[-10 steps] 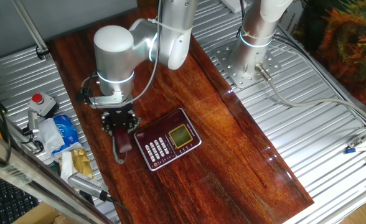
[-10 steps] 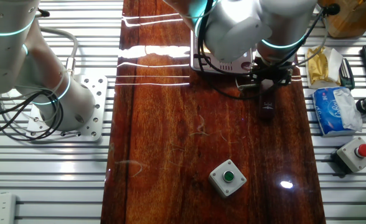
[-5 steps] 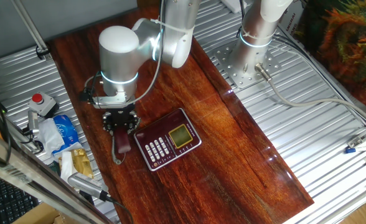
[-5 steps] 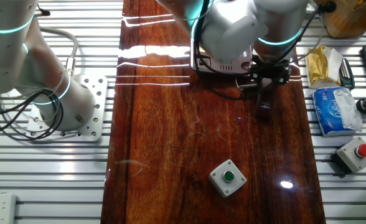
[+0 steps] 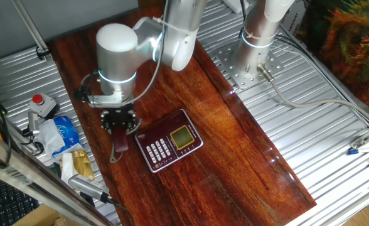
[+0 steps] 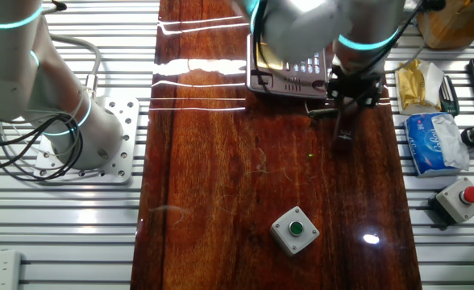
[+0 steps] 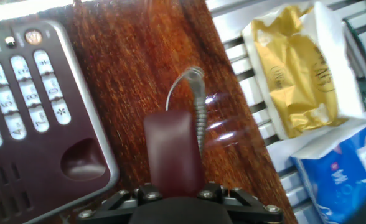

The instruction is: Place the handset of the telephone on the corresponding phone cradle

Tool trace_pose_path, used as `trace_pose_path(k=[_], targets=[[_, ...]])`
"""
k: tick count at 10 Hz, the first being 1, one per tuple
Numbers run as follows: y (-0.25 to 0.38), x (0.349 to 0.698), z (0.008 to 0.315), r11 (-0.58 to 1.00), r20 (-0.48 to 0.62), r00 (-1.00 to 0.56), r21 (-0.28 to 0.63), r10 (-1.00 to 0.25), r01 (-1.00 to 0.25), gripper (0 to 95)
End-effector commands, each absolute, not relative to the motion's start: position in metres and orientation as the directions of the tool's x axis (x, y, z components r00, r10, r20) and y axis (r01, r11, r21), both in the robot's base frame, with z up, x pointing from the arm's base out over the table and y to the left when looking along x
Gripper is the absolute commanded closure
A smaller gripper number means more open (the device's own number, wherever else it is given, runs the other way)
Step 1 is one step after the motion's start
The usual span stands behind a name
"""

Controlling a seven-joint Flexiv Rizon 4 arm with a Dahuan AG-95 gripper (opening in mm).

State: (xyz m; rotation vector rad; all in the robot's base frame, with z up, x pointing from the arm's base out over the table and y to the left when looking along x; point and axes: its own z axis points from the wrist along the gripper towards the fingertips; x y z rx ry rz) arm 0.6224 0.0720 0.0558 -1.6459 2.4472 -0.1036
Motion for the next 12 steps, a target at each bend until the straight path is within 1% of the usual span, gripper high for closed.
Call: trace_pose_path(k=[1,3,5,7,9,12], targets=[[0.069,0.621,0.059,0.466,-0.122,-0.451,-0.153,-0.884,-0.872,95.0],[0.065,0.614,0.071,0.544,-0.090,-0.537,-0.131,-0.839,-0.829,95.0],[0.063,0.609,0.093,0.611,-0.054,-0.608,-0.106,-0.792,-0.785,95.0],[0.062,0.605,0.113,0.694,-0.020,-0.696,-0.095,-0.718,-0.714,95.0],[0.063,0.603,0.131,0.798,0.013,-0.801,-0.081,-0.598,-0.597,95.0],[0.062,0.598,0.142,0.926,0.013,-0.926,-0.016,-0.378,-0.378,95.0]])
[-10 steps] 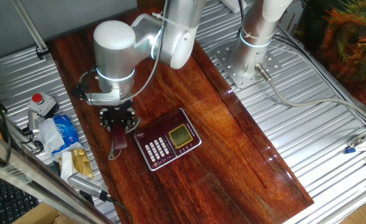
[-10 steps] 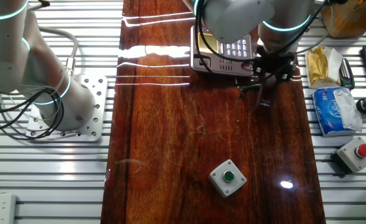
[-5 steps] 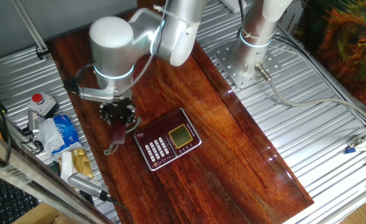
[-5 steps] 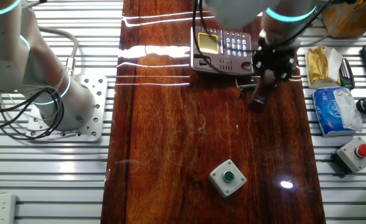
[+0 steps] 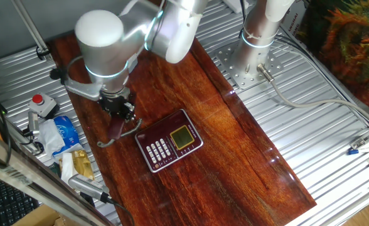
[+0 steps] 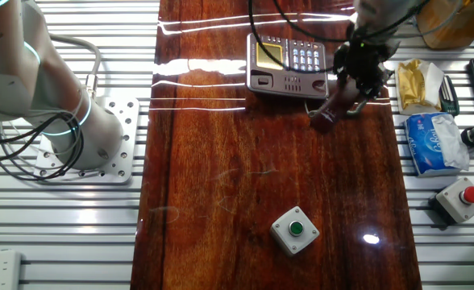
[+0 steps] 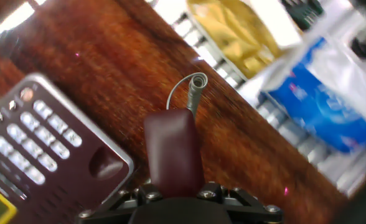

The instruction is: Place the handset of the telephone on the corresponding phone cradle

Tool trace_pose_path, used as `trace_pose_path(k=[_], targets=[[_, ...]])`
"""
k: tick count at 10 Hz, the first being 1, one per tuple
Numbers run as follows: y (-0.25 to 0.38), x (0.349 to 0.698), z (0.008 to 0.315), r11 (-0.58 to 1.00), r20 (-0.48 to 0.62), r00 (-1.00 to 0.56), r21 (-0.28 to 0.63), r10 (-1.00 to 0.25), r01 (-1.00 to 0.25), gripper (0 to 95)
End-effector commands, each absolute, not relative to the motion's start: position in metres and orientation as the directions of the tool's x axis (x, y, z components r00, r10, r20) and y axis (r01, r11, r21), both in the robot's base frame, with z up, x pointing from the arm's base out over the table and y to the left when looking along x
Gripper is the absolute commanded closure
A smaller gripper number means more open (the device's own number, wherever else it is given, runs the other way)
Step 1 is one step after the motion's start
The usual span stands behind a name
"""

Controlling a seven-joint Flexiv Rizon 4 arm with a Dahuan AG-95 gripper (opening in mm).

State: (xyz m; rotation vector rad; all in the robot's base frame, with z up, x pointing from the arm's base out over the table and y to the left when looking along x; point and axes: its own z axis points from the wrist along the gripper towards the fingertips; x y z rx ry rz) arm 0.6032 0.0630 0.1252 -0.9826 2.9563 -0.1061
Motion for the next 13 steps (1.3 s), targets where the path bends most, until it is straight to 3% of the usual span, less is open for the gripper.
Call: trace_pose_path(k=[1,9,13], targets=[[0.062,0.596,0.143,0.957,0.012,-0.957,0.018,-0.290,-0.290,95.0],[0.075,0.574,0.161,0.990,0.058,-0.990,0.053,0.130,0.133,95.0],[0.075,0.574,0.161,0.970,0.084,-0.970,0.065,0.230,0.236,95.0]])
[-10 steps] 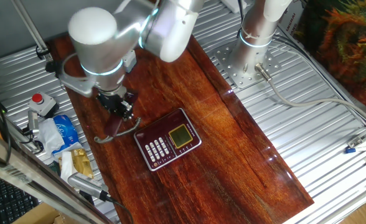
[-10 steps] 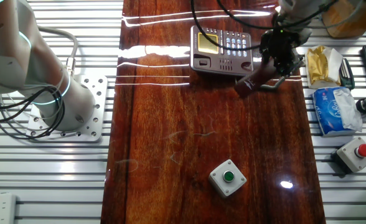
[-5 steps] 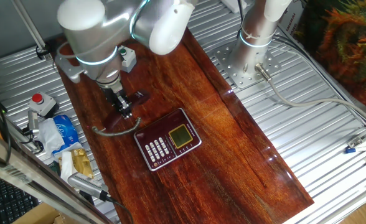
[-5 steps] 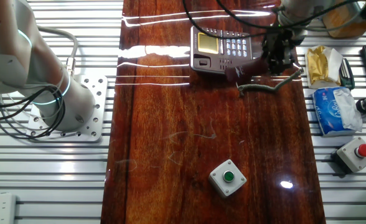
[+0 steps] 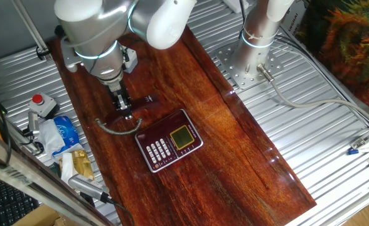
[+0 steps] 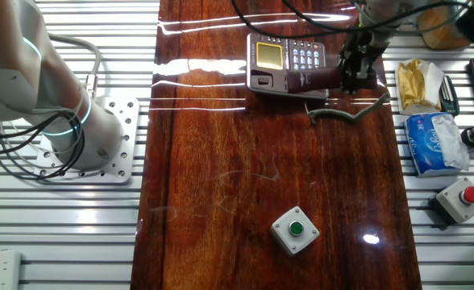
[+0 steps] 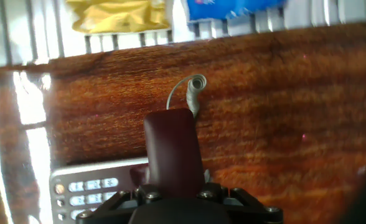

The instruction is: Place the handset of the telephone on the corresponding phone cradle

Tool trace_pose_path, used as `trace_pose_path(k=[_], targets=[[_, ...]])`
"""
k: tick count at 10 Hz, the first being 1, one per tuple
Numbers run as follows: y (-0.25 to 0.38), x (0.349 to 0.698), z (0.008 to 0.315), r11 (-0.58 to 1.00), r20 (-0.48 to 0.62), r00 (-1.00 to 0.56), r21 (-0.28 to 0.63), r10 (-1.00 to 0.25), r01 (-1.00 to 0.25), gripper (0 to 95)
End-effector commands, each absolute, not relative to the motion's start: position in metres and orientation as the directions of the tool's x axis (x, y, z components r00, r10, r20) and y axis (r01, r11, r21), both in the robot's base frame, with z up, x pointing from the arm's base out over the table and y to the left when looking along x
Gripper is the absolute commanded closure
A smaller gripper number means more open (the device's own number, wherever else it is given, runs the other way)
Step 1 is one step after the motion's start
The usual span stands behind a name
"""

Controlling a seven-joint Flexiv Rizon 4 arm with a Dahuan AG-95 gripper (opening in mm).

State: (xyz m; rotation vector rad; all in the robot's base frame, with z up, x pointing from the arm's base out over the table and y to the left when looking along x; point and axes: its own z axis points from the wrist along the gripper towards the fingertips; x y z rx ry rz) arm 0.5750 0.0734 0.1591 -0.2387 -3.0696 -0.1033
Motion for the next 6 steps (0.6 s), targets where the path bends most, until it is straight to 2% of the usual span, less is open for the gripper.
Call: trace_pose_path(k=[1,3,6], targets=[[0.0747,0.5738,0.1601,0.975,0.080,-0.975,0.057,0.209,0.214,95.0],[0.0746,0.5736,0.1598,0.987,0.077,-0.984,0.017,0.158,0.160,95.0],[0.0744,0.5733,0.1592,0.990,0.076,-0.987,-0.004,0.144,0.144,95.0]])
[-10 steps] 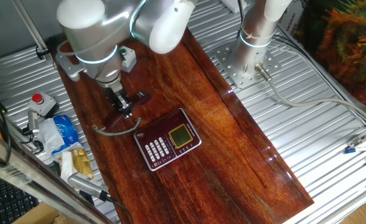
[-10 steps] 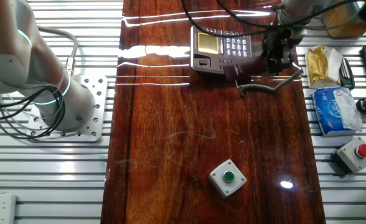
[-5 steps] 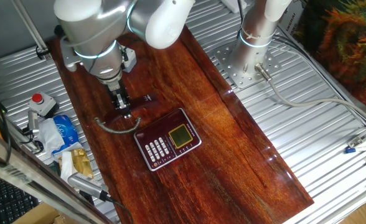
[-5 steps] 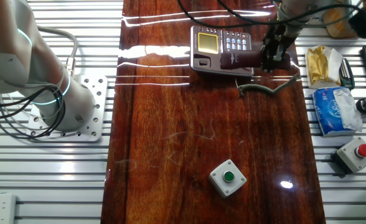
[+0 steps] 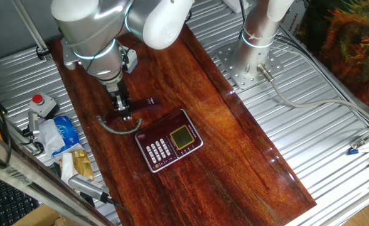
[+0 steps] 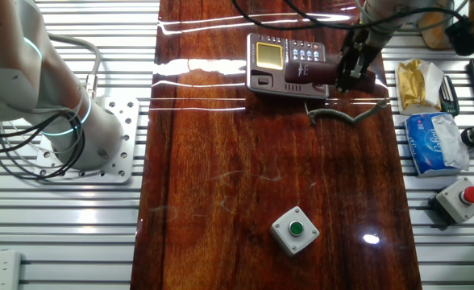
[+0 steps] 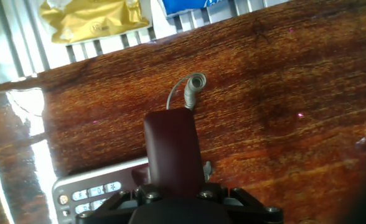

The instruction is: Place the handset of the telephone on the corresponding phone cradle

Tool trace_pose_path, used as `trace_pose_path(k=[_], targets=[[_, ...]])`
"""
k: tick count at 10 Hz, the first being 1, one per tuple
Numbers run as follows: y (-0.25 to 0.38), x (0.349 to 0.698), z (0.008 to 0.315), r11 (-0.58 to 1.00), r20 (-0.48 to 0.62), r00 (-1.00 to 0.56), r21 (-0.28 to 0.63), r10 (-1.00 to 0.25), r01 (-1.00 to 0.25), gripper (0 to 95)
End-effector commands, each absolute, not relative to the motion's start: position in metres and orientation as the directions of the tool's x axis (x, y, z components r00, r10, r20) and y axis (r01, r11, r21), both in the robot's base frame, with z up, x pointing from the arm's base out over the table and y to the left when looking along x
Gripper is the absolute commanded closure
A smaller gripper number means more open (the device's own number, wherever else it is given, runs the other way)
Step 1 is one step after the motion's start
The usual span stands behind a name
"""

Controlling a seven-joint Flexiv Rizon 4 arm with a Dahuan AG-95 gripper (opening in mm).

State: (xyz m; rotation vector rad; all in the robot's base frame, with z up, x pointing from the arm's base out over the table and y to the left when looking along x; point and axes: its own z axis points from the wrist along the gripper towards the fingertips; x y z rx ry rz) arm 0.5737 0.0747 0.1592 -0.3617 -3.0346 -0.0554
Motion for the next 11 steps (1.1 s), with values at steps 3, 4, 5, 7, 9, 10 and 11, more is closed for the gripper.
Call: trace_pose_path(k=[3,4,5,7,9,10,11], targets=[[0.0744,0.5730,0.1591,0.993,0.075,-0.991,0.002,0.114,0.114,95.0],[0.0744,0.5730,0.1591,0.995,0.074,-0.992,0.002,0.099,0.099,95.0],[0.0743,0.5730,0.1591,0.996,0.074,-0.994,0.001,0.084,0.084,95.0],[0.0743,0.5729,0.1590,0.997,0.074,-0.994,0.000,0.078,0.078,95.0],[0.0743,0.5729,0.1590,0.997,0.068,-0.995,0.004,0.071,0.071,95.0],[0.0743,0.5729,0.1590,0.998,0.062,-0.996,0.008,0.063,0.064,95.0],[0.0743,0.5729,0.1591,0.999,0.064,-0.997,0.008,0.053,0.054,95.0]])
